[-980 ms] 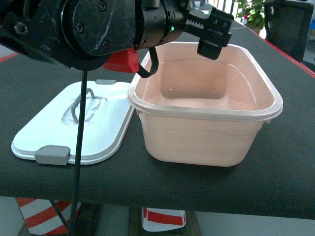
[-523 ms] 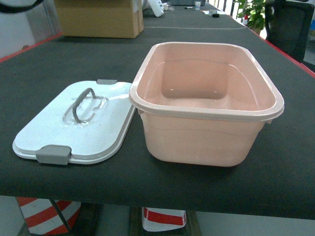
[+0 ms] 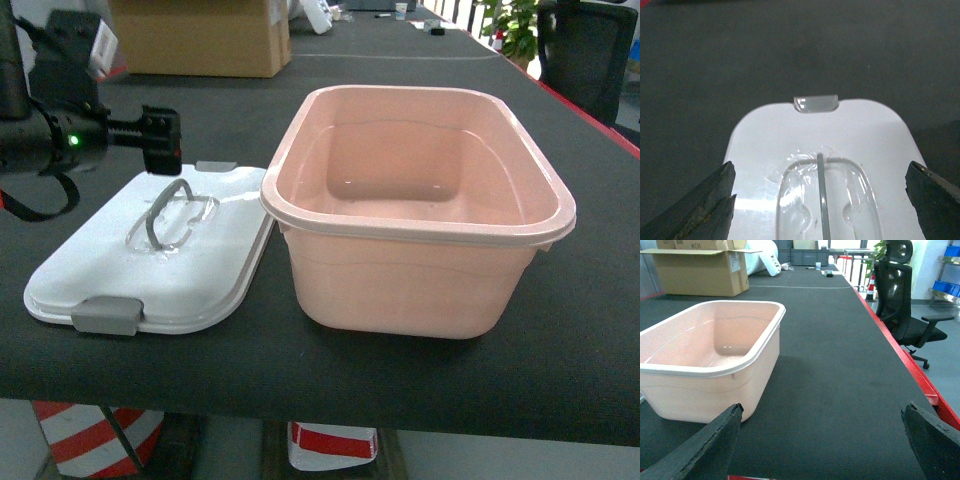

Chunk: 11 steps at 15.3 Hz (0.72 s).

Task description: Pick capacitor and pack into box

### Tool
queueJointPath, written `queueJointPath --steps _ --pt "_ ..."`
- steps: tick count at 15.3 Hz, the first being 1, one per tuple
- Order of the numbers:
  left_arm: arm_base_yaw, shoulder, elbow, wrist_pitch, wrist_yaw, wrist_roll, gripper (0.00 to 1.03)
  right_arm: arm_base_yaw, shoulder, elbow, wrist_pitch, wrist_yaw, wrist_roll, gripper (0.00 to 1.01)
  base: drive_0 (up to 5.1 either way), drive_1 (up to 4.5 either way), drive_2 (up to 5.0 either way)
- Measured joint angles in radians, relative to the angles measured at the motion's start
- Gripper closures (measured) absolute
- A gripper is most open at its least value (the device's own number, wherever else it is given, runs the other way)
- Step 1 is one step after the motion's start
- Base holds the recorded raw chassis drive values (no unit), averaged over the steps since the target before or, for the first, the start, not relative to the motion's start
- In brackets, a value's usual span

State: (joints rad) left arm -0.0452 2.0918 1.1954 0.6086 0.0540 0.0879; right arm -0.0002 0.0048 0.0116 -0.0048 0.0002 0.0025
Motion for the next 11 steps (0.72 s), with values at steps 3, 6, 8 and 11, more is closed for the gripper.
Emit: queueJointPath --steps 3,6,8,11 --pt "0.000 0.100 0.060 -0.067 0.011 0.000 0.05 0.000 0.000 0.000 0.000 0.000 0.000 0.03 0.0 0.00 0.0" --pt "0.000 0.159 0.109 -0.139 -0.002 -0.002 0.05 0.000 0.000 0.000 0.000 0.000 0.000 0.03 0.0 0.00 0.0" --pt "-0.002 0.180 0.119 -0.176 0.003 -0.009 0.05 0.000 0.000 0.000 0.000 0.000 0.000 0.03 0.0 0.00 0.0" --pt "-0.013 0.180 0.119 -0.190 0.003 -0.008 0.38 0.000 0.000 0.000 0.000 0.000 0.000 0.03 0.0 0.00 0.0"
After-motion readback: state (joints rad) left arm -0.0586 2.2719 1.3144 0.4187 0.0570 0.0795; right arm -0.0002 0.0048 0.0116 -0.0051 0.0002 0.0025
